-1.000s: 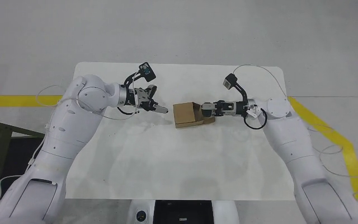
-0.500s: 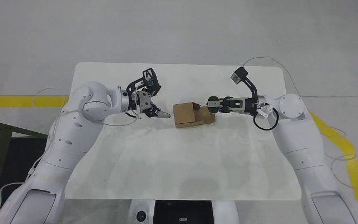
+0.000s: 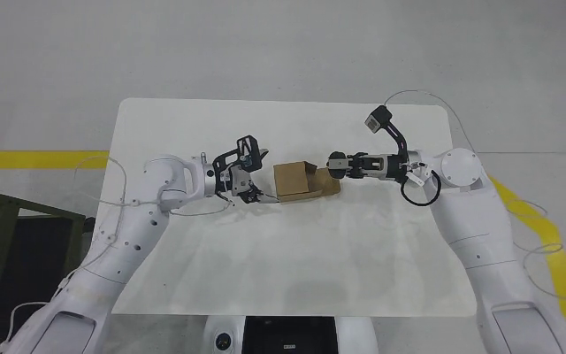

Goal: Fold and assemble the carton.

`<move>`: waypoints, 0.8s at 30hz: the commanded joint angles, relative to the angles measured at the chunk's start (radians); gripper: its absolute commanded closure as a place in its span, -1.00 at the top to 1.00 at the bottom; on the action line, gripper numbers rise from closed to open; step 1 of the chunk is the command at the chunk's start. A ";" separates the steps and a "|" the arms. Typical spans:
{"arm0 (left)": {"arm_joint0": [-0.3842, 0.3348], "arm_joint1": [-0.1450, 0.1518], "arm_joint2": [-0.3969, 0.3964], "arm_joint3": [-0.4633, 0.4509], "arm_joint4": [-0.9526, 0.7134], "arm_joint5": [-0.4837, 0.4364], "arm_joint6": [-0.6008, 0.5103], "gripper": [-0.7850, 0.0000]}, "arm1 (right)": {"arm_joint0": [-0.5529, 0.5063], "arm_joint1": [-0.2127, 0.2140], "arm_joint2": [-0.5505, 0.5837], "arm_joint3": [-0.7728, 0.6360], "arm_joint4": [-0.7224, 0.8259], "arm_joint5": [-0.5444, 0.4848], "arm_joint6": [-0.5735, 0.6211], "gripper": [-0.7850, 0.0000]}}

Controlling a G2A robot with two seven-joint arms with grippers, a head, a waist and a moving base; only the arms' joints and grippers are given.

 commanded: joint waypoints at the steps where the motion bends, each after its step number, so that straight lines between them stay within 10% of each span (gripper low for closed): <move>1: -0.014 -0.007 0.018 0.038 0.006 0.003 0.038 1.00 | 0.000 0.000 0.000 0.000 0.000 0.000 0.000 -1.00; 24: -0.070 -0.066 0.146 0.191 0.085 0.064 0.192 1.00 | 0.000 0.000 0.000 0.000 0.000 0.000 0.000 -1.00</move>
